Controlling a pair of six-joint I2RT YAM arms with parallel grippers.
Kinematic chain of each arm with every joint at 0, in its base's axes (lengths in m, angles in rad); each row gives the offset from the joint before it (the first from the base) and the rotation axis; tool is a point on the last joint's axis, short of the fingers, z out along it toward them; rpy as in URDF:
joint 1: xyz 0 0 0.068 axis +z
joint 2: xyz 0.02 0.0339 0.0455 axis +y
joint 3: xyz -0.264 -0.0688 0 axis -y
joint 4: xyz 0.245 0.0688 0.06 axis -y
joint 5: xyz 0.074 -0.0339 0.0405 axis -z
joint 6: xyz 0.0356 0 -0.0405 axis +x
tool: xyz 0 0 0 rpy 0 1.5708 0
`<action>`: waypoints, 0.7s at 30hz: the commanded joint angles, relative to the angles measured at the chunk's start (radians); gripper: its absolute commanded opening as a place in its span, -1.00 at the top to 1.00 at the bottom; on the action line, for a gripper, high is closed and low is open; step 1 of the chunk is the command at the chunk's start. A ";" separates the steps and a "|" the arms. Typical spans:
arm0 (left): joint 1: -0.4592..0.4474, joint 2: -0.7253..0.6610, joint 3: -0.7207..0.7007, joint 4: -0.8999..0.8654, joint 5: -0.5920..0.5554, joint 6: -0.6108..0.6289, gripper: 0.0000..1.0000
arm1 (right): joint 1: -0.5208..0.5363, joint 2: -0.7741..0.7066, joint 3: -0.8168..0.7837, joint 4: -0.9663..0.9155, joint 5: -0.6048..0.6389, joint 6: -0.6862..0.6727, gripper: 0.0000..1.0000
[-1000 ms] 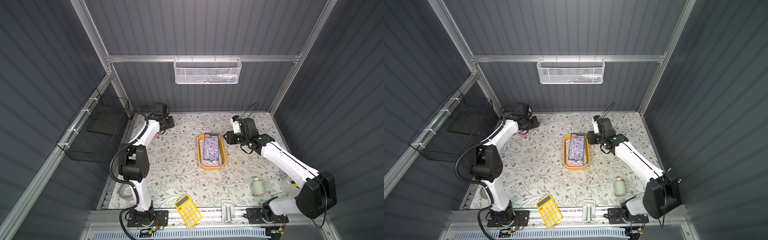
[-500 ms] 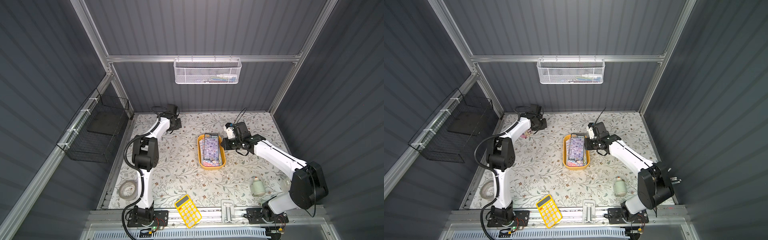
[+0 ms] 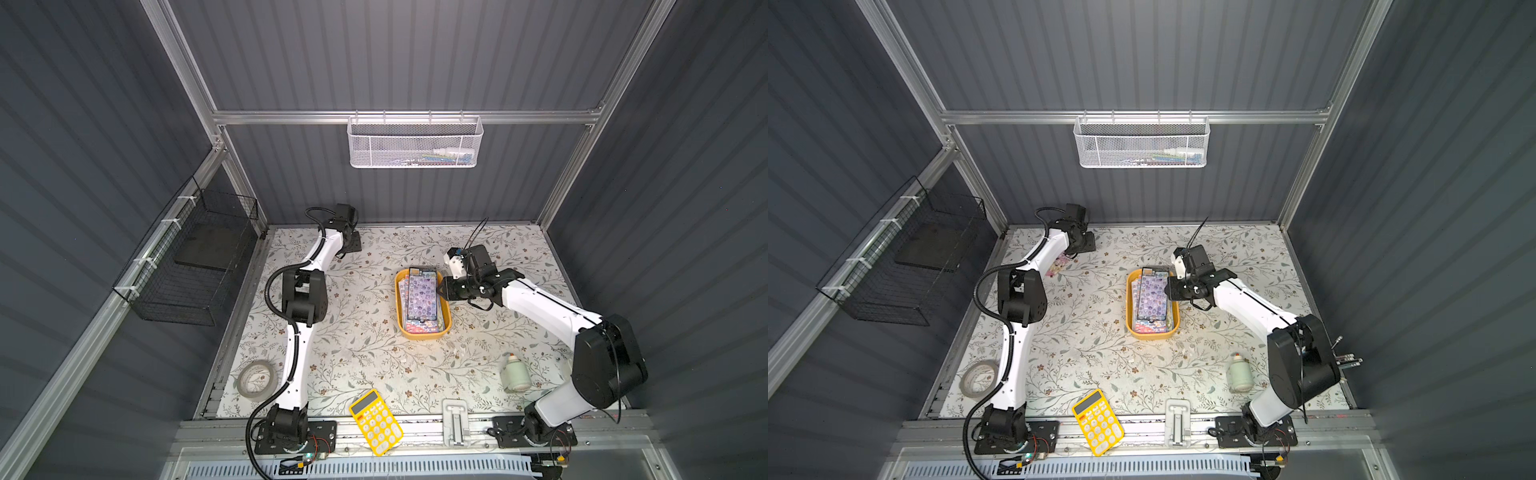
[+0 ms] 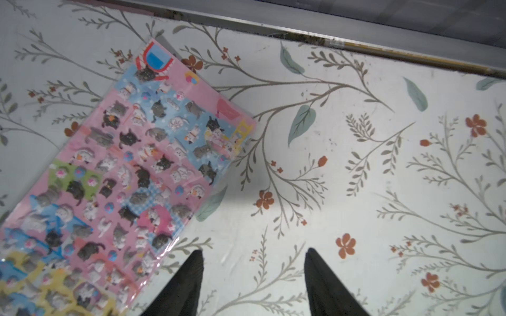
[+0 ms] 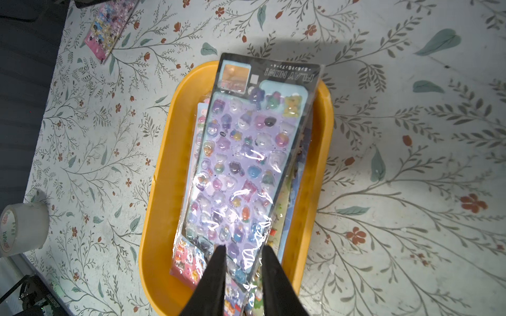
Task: Take the stickers out of the storage box
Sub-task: Adjust the sticker at the center of the board.
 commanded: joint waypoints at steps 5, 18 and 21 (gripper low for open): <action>0.012 0.042 0.001 0.042 -0.041 0.071 -0.40 | -0.002 0.020 0.027 0.002 -0.023 0.014 0.40; 0.078 0.099 0.012 0.049 -0.041 0.054 -0.99 | -0.001 0.062 0.039 0.009 -0.044 0.052 0.37; 0.096 0.094 0.001 0.060 -0.035 0.043 -1.00 | -0.002 0.072 0.041 0.014 -0.049 0.063 0.36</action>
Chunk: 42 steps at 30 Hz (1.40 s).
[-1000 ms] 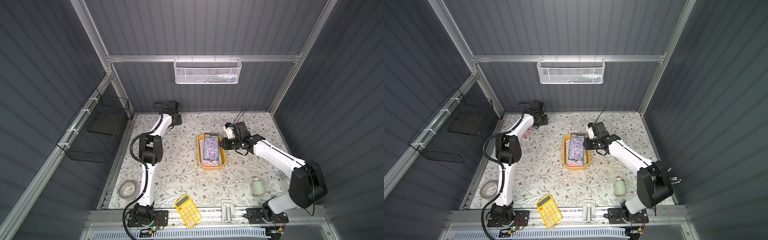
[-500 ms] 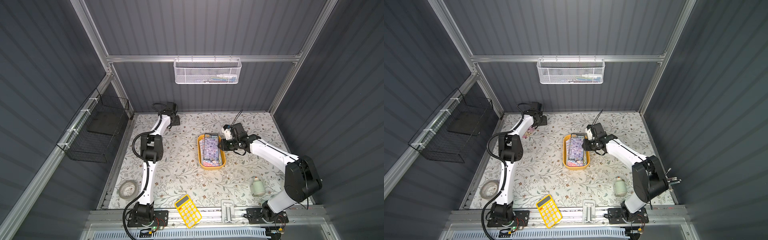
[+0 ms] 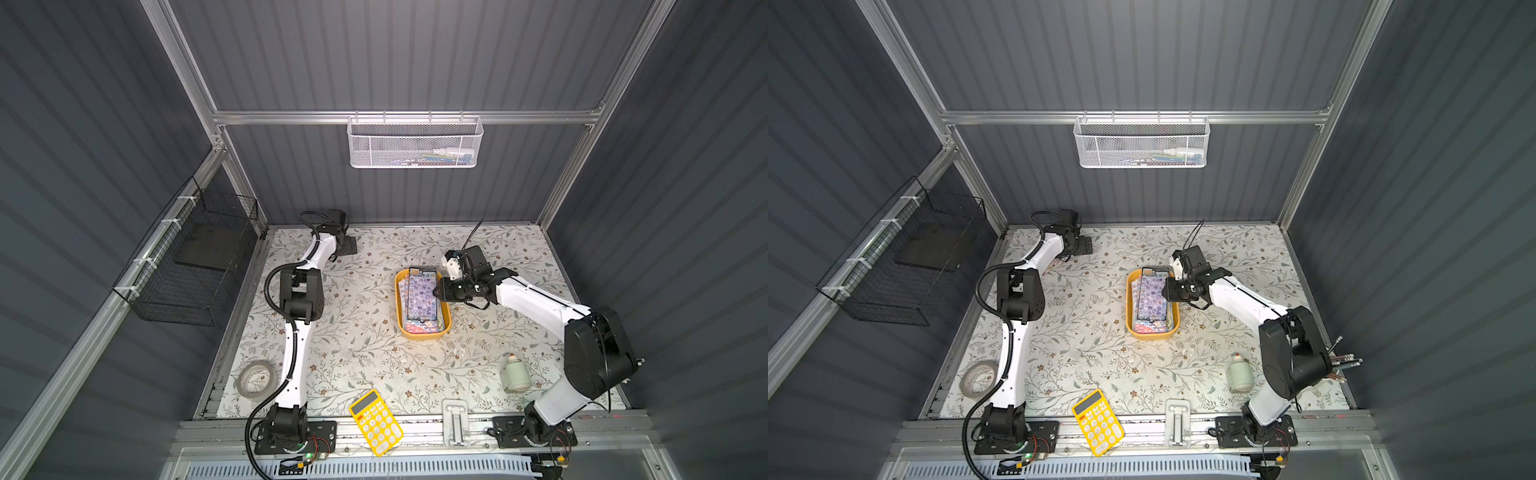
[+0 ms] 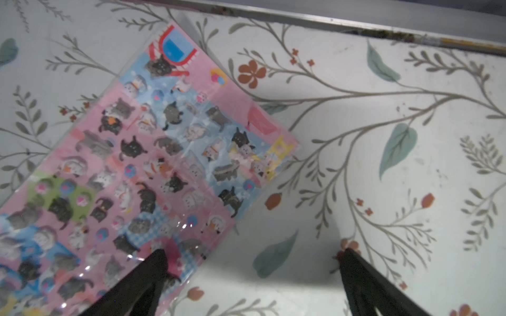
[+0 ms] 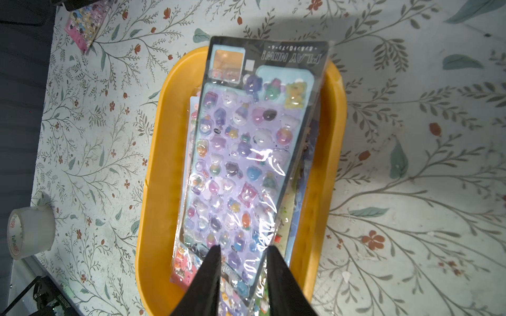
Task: Take the stickers out of the storage box
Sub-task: Adjust the sticker at the center of the board.
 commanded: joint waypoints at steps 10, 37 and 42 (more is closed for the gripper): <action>0.049 -0.010 -0.062 0.042 0.047 -0.083 -0.95 | 0.001 0.047 0.044 0.011 -0.030 0.025 0.34; 0.122 -0.366 -0.473 0.132 -0.078 -0.079 1.00 | -0.002 0.011 -0.013 0.061 -0.034 0.010 0.34; 0.147 -0.334 -0.473 0.115 -0.095 -0.097 1.00 | -0.001 0.014 -0.018 0.059 -0.033 0.013 0.34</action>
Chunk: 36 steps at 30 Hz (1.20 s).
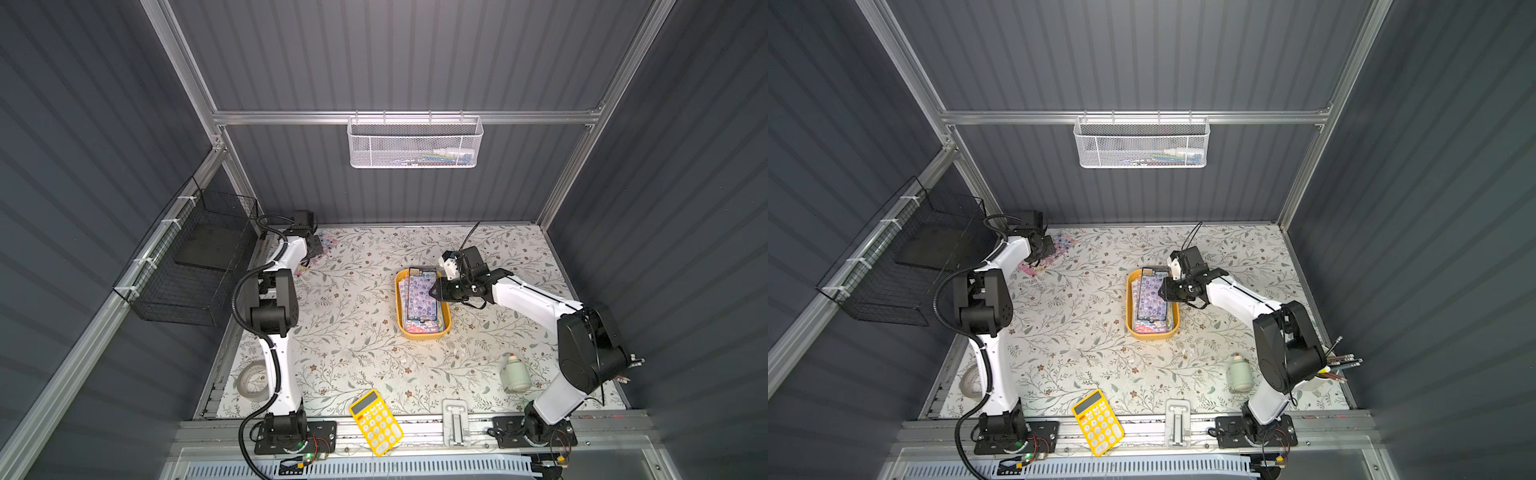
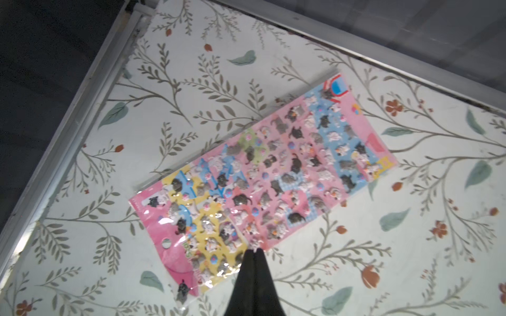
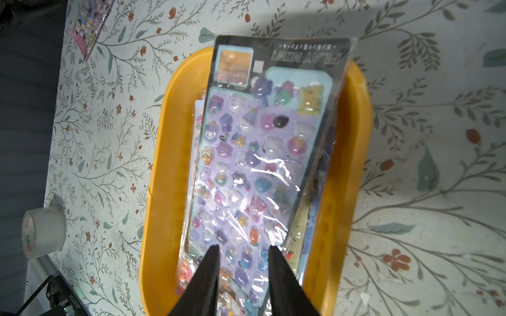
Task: Take the stickers out of the storage box
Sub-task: Adjust the sticker at the center of the board.
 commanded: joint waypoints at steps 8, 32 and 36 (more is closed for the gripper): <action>0.028 0.079 -0.016 -0.053 -0.028 -0.052 1.00 | -0.001 -0.012 -0.002 -0.002 0.006 -0.007 0.34; 0.025 -0.059 -0.318 0.142 0.239 -0.312 0.99 | -0.003 -0.045 -0.012 -0.010 0.015 0.000 0.34; 0.013 -0.053 -0.300 0.145 0.264 -0.324 0.98 | -0.003 -0.060 -0.029 -0.005 0.018 0.003 0.34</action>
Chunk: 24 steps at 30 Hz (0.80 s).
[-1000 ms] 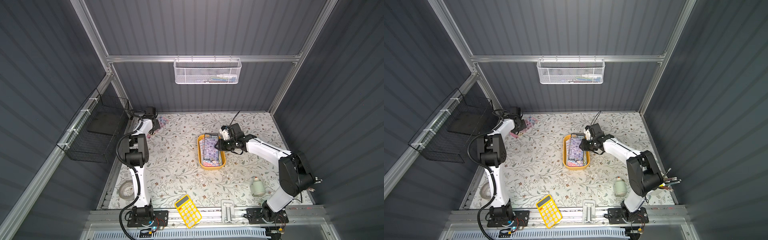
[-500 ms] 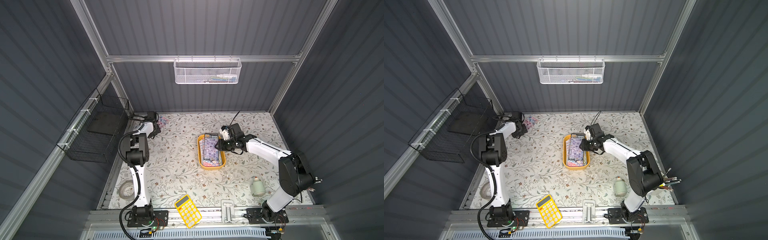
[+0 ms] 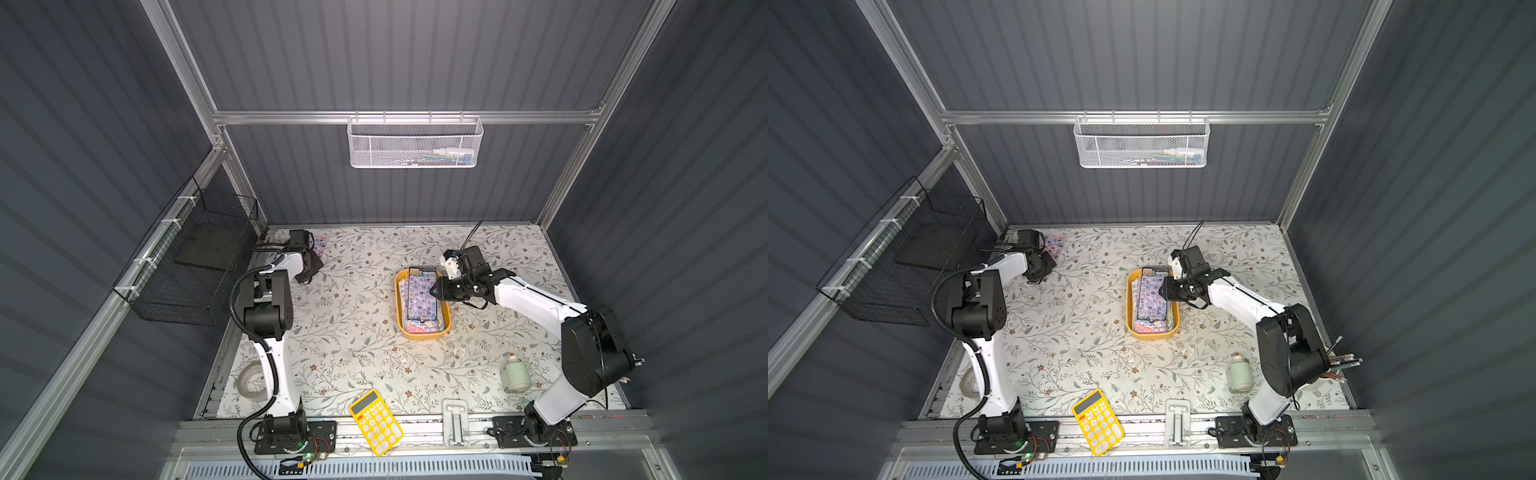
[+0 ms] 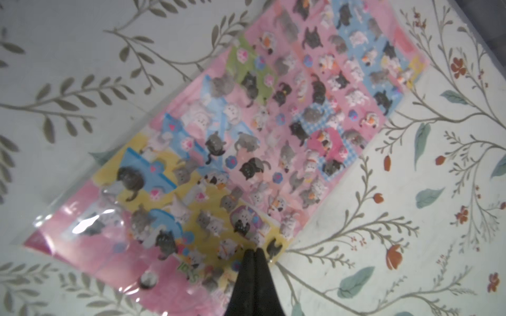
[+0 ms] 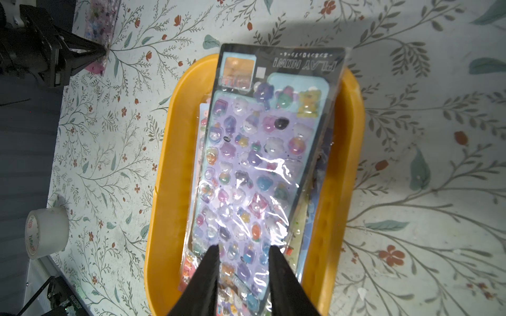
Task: Take the stickers out of the storage box
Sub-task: Adjust the sticker at the center of the board.
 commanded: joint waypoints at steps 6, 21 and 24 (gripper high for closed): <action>-0.017 0.001 -0.006 -0.036 0.045 -0.034 0.96 | -0.003 -0.045 -0.027 -0.012 0.024 -0.007 0.33; -0.109 -0.179 -0.078 -0.022 -0.014 0.065 0.31 | -0.003 -0.027 -0.019 -0.020 0.034 0.011 0.29; -0.104 -0.156 -0.058 -0.074 -0.061 0.054 0.27 | -0.002 -0.022 -0.011 -0.023 0.035 0.008 0.28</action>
